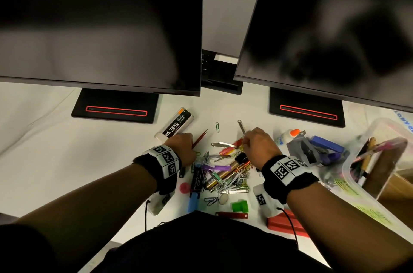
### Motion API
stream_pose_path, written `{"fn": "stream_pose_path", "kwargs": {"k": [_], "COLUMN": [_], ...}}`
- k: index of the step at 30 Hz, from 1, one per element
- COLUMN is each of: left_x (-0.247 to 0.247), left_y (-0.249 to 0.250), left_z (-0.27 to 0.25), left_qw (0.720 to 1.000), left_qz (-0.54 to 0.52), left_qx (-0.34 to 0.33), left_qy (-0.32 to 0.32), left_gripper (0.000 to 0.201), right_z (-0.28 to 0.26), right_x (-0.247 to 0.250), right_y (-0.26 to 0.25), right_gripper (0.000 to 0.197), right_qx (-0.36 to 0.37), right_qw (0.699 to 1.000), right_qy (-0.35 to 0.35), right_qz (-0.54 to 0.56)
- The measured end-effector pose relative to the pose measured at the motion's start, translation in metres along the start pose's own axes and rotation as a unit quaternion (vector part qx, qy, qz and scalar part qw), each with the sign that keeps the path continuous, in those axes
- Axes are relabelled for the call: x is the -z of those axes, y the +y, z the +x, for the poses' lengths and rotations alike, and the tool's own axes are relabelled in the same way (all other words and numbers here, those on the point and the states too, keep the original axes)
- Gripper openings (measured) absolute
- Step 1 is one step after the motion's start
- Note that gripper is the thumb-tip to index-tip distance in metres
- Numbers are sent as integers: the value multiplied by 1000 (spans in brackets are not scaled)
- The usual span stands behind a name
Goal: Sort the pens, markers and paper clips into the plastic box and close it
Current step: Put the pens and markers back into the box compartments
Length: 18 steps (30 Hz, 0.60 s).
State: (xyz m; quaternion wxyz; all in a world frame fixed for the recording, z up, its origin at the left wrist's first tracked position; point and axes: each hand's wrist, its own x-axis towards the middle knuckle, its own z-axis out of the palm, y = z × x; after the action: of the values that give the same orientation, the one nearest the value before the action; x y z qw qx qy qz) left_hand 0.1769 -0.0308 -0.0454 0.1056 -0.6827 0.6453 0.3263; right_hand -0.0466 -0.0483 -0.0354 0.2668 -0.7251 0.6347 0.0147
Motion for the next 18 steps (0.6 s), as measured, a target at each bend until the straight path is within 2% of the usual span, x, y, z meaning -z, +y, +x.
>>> {"fn": "stream_pose_path", "kwargs": {"k": [3, 6, 8, 11, 13, 15, 18], "left_x": [6, 12, 14, 18, 20, 21, 16], "left_y": [2, 5, 8, 13, 15, 18, 20], "left_z": [-3, -6, -9, -15, -19, -24, -30], "left_qw": [999, 998, 995, 991, 991, 989, 976], "left_qz": [-32, -54, -78, -88, -43, 44, 154], "left_qx": [1, -33, -60, -98, -125, -139, -128], "left_qy": [13, 26, 32, 23, 0, -39, -90], "left_gripper": [21, 13, 14, 21, 20, 19, 28], "right_z": [-4, -6, -5, -8, -12, -16, -14], "right_x": [0, 0, -1, -6, -13, -21, -25], "right_y": [2, 1, -5, -19, -28, -32, -25], "right_gripper": [19, 21, 20, 21, 26, 29, 30], "right_qx": [-11, -4, 31, 104, 146, 166, 147], "right_qw": [1000, 999, 999, 994, 986, 978, 978], "right_qy": [11, 24, 22, -25, -72, -107, -114], "right_qz": [15, 31, 30, 6, -26, -71, -95]}}
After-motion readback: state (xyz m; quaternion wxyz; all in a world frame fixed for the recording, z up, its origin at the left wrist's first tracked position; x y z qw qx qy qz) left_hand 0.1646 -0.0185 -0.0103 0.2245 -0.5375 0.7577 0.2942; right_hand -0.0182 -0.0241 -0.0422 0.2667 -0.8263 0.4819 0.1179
